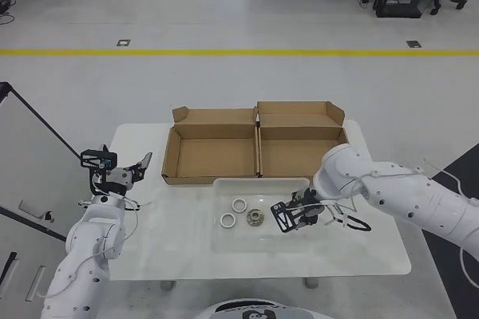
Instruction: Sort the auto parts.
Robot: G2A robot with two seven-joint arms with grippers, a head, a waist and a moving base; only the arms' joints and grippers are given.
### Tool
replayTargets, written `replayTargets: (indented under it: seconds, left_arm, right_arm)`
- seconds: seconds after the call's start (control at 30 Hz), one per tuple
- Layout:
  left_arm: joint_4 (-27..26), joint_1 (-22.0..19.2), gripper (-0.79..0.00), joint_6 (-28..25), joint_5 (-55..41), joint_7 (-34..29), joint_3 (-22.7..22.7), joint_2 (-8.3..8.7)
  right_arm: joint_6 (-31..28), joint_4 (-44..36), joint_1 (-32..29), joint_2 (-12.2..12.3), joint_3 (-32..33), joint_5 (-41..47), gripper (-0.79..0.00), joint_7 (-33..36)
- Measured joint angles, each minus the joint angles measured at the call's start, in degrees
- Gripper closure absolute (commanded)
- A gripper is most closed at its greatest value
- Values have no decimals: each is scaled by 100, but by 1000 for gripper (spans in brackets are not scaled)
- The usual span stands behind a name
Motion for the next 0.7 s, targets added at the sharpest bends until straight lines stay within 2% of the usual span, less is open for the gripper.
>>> replayTargets:
  seconds: [0.7]
  left_arm:
    - [0,0,-785,0,0,0,0,0]
  right_arm:
    - [0,243,-193,-82,0,-66,-357,0]
